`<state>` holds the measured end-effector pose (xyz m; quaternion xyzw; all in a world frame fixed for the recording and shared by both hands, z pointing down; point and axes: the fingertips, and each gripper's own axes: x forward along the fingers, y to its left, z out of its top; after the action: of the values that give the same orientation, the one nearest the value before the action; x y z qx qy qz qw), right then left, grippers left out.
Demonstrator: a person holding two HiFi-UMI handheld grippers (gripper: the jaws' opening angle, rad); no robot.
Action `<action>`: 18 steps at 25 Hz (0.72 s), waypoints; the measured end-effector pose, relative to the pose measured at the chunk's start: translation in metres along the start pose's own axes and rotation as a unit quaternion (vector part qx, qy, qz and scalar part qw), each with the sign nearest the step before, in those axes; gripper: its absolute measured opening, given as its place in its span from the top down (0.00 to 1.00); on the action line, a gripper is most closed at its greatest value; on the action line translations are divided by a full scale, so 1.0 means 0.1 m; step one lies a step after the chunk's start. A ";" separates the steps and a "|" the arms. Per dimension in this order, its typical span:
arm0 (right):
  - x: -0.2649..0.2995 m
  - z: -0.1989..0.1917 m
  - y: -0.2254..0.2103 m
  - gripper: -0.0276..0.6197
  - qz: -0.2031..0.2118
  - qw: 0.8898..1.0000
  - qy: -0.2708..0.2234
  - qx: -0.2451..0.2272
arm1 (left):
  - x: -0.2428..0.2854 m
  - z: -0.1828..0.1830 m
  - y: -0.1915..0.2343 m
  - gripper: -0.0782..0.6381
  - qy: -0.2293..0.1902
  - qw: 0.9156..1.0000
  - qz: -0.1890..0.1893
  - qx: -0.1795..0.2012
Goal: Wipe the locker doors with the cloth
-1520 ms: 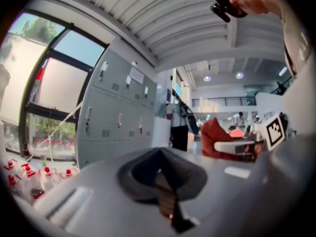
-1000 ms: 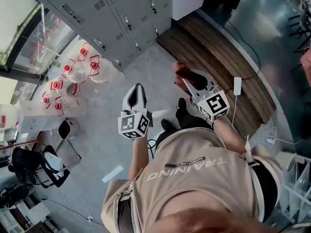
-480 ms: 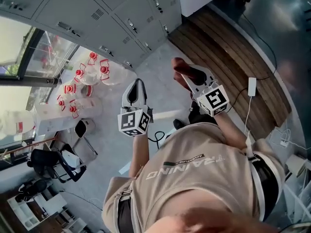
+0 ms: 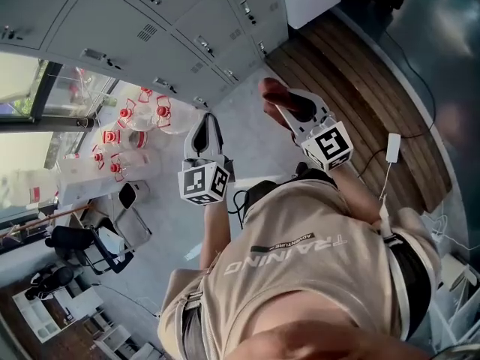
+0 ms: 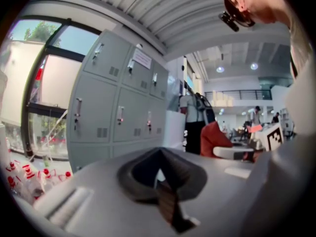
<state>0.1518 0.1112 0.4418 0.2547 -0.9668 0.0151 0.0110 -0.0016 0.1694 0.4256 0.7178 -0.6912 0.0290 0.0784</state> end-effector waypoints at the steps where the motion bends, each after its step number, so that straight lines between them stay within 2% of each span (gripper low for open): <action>1: 0.06 0.00 -0.04 0.86 0.004 1.000 0.002 0.000 | 0.06 0.01 0.01 0.88 0.001 1.000 0.001 -0.001; 5: 0.37 -0.04 -0.13 0.86 0.016 1.000 0.012 0.004 | 0.24 0.00 0.13 0.88 0.007 1.000 0.002 -0.003; 9: 0.79 -0.02 -0.14 0.86 0.024 1.000 0.018 -0.006 | 0.42 -0.01 0.44 0.88 0.007 1.000 0.003 -0.002; 18: 1.70 0.35 -0.14 0.86 -0.003 0.999 0.011 -0.048 | 0.93 0.28 1.28 0.88 -0.027 0.999 -0.025 0.002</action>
<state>0.0099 0.0145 0.4125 0.2567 -0.9655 -0.0286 0.0337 -0.1271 0.0695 0.4210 0.7359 -0.6745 0.0093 0.0587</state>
